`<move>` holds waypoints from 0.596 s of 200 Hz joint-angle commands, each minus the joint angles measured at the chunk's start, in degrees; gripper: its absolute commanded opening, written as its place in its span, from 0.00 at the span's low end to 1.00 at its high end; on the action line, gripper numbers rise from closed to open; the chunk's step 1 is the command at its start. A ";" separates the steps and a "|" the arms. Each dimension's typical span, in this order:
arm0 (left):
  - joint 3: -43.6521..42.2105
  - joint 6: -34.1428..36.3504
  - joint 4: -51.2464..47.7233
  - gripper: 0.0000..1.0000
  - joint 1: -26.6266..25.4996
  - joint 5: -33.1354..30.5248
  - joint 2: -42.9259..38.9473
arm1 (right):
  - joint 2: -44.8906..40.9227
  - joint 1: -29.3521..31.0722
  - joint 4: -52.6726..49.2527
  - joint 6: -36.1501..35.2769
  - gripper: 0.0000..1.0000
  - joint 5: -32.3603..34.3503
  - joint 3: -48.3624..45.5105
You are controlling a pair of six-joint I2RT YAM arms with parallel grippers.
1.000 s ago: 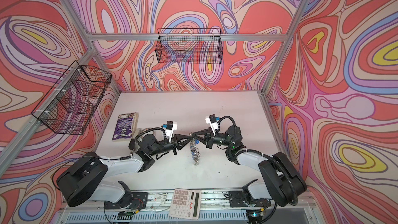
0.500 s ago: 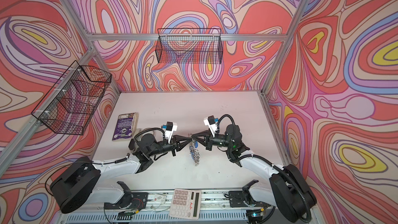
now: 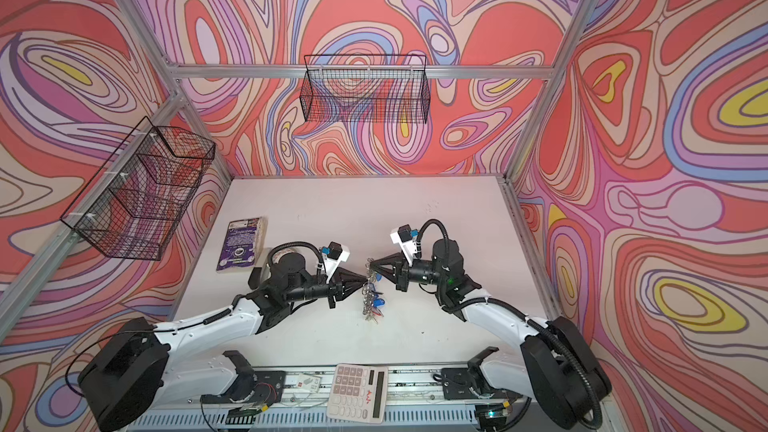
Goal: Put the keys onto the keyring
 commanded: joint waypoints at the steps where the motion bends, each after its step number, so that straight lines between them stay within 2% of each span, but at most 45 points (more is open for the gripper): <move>1: 3.78 4.30 -6.73 0.24 0.88 0.92 -2.57 | -0.28 0.41 2.22 -1.66 0.00 0.36 -0.11; 32: 7.56 12.24 -18.70 0.29 3.60 1.70 -5.92 | -1.26 0.83 -0.57 -3.47 0.00 1.12 -0.10; 51: 10.55 20.70 -27.10 0.32 3.84 1.10 -6.94 | -1.59 0.89 -1.35 -3.90 0.00 1.08 -0.27; 88: 17.16 40.89 -41.93 0.34 3.89 4.86 -4.81 | -1.71 1.28 -1.94 -4.45 0.00 1.32 -0.36; 104: 19.79 45.42 -44.67 0.34 3.97 2.25 -3.02 | -1.45 1.53 -2.11 -4.60 0.00 1.29 -0.28; 119: 22.58 49.65 -48.53 0.34 4.26 2.51 -0.84 | -1.43 1.86 -2.24 -4.78 0.00 1.35 -0.15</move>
